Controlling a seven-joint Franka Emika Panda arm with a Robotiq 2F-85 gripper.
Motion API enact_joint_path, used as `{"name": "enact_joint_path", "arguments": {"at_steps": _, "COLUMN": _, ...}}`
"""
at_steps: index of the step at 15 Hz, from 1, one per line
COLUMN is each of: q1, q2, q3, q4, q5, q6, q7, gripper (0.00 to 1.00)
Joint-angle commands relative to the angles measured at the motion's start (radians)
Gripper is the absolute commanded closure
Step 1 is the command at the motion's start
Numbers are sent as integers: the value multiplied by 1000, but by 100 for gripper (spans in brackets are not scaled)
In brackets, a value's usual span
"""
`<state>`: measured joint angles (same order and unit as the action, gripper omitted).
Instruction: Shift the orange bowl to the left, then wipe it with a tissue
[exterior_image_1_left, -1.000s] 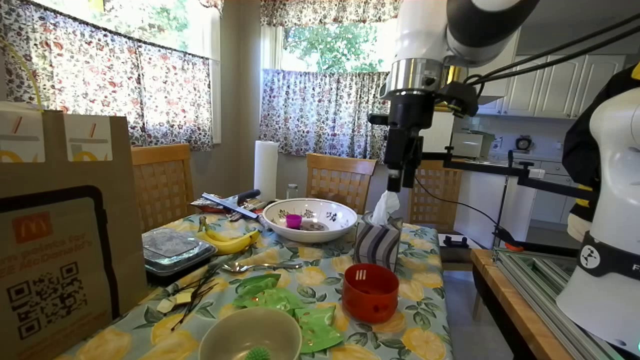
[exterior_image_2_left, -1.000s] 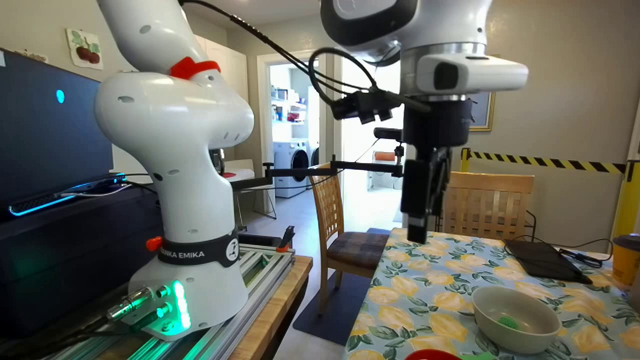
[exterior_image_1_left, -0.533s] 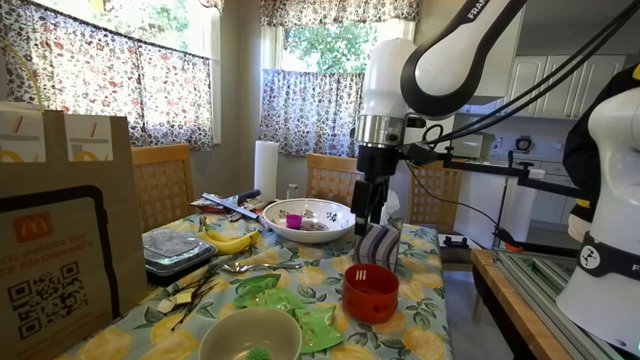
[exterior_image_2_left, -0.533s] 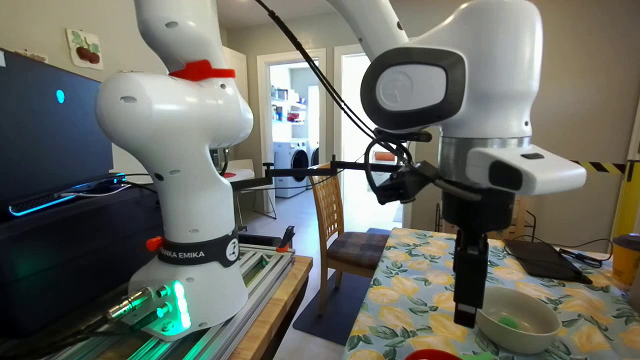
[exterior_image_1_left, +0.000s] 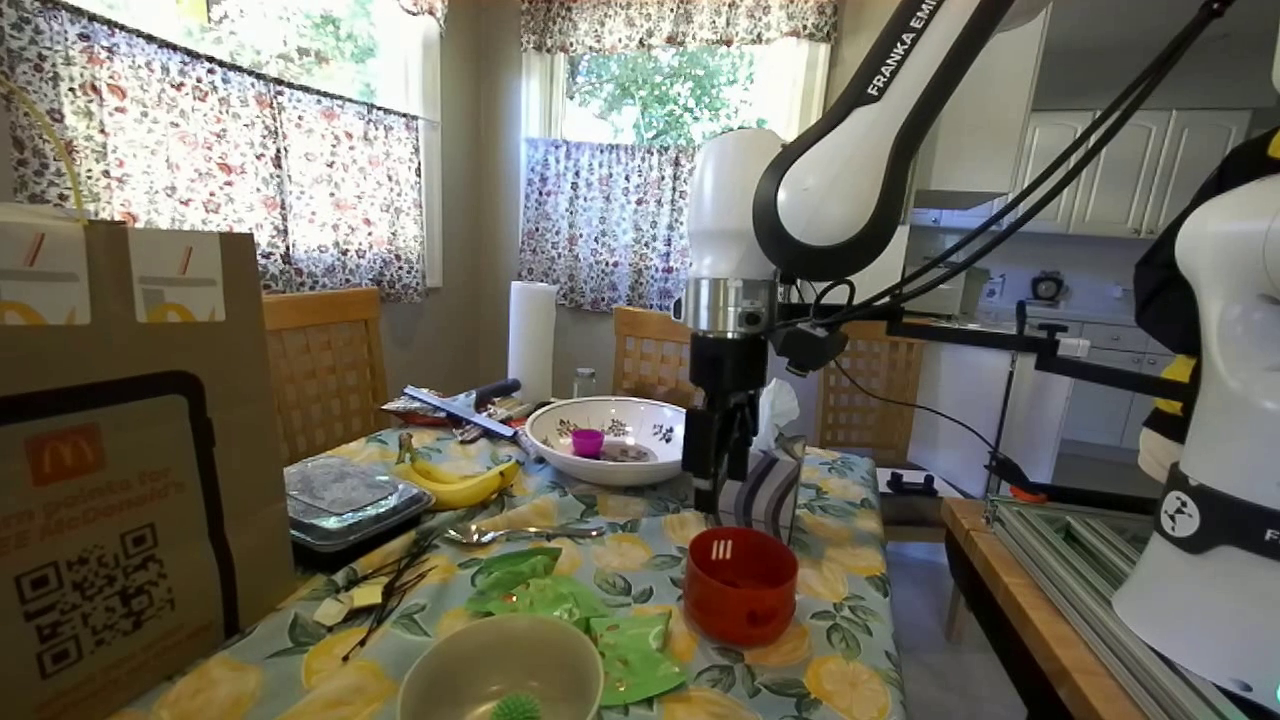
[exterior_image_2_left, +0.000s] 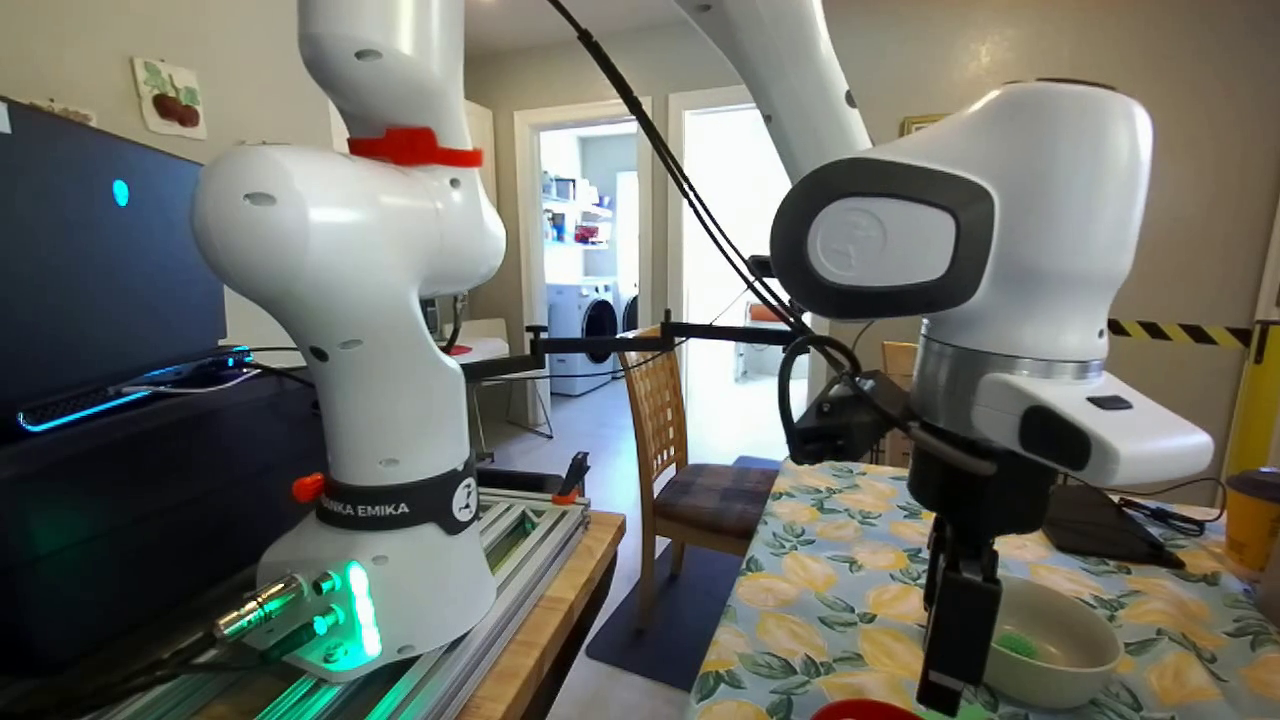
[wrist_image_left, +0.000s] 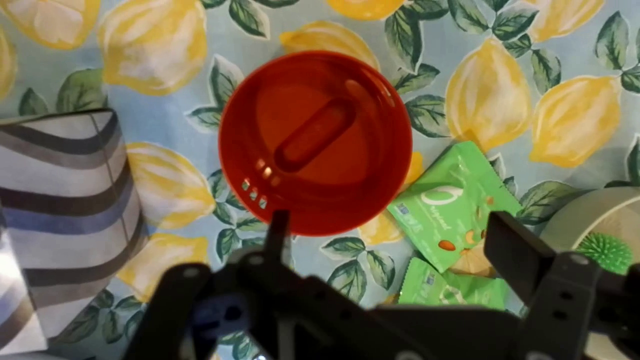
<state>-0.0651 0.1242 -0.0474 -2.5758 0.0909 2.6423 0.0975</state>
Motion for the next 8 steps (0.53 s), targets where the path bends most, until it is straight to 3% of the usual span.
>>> {"name": "enact_joint_path", "arguments": {"at_steps": 1, "q1": -4, "q2": 153, "q3": -6, "q4": 88, "q5": 19, "q6": -8, "q7": -5, "gripper": 0}}
{"name": "enact_joint_path", "arguments": {"at_steps": 4, "q1": -8, "q2": 239, "q3": 4, "q4": 133, "q5": 48, "q6": 10, "q7": 2, "gripper": 0}}
{"name": "enact_joint_path", "arguments": {"at_steps": 8, "q1": -11, "q2": 325, "q3": 27, "q4": 170, "q5": 130, "q6": 129, "q7": 35, "gripper": 0}}
